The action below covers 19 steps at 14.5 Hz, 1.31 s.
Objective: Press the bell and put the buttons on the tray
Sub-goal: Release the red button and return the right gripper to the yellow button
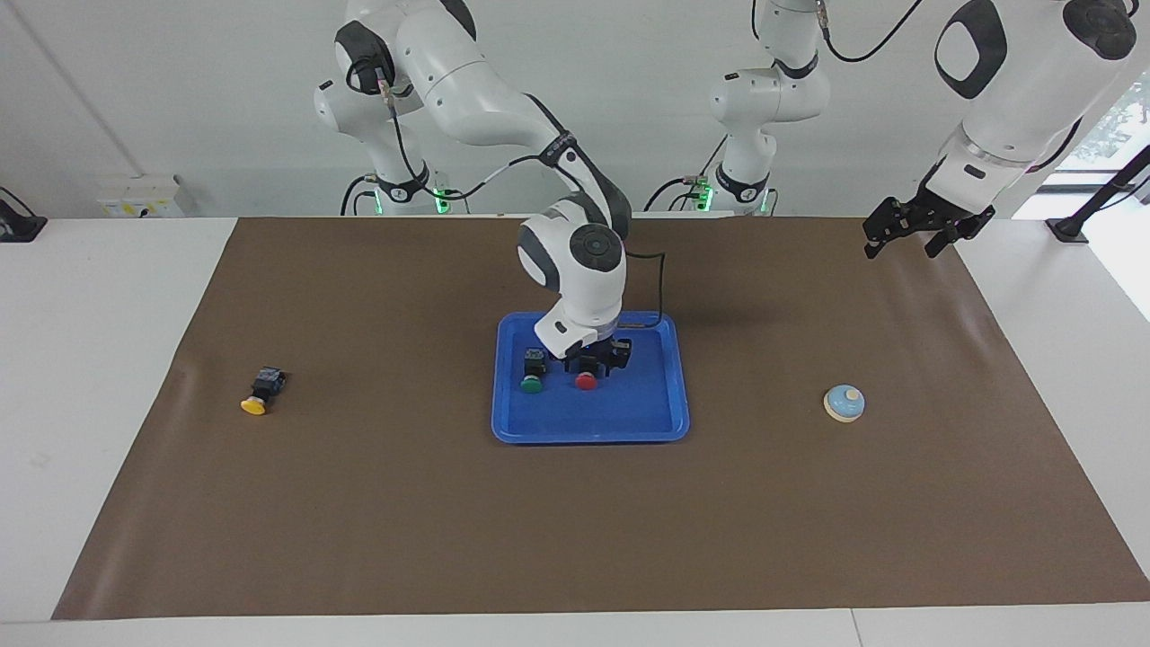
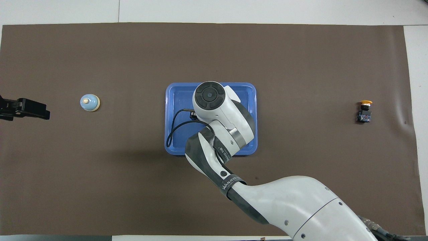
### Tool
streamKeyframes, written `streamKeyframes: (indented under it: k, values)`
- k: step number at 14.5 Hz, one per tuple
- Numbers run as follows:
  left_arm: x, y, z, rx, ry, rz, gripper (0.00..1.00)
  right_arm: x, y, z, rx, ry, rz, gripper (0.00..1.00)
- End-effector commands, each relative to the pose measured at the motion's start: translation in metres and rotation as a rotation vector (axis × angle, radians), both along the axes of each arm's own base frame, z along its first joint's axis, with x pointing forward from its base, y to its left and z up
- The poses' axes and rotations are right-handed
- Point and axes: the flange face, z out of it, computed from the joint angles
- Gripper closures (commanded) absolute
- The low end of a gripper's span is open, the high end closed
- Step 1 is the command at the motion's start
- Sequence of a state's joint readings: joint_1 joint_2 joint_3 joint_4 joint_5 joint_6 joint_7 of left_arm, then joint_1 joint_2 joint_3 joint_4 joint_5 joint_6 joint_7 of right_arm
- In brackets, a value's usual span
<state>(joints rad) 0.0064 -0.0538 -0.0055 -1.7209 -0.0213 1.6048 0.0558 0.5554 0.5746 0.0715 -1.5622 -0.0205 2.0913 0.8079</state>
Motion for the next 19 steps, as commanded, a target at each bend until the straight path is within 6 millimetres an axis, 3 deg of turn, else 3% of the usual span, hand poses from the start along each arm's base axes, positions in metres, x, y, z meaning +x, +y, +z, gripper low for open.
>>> streamKeyframes:
  k: [1,4,6,10,15,17,19]
  values:
    - [0.001,0.001,0.003,-0.005,0.005,0.006,0.00,0.017,-0.041,0.050,-0.013,0.002,-0.075,0.00]
    - [0.001,0.001,0.003,-0.005,0.005,0.006,0.00,0.036,-0.105,0.096,-0.013,0.000,-0.089,0.00]
    - [0.001,0.001,0.004,-0.005,0.004,0.006,0.00,0.042,-0.150,0.111,-0.027,0.036,-0.044,0.00]
    - [0.001,0.001,0.003,-0.005,0.005,0.006,0.00,0.066,-0.279,0.132,-0.044,0.071,-0.027,0.00]
    - [0.001,0.001,0.004,-0.005,0.004,0.006,0.00,0.069,-0.406,0.117,-0.088,0.084,0.022,0.00]
    - [0.001,0.001,0.004,-0.005,0.004,0.006,0.00,0.058,-0.456,0.102,-0.080,0.071,0.008,0.00]
    - [0.001,0.001,0.004,-0.005,0.004,0.006,0.00,0.038,-0.486,0.076,-0.075,0.026,0.009,0.00]
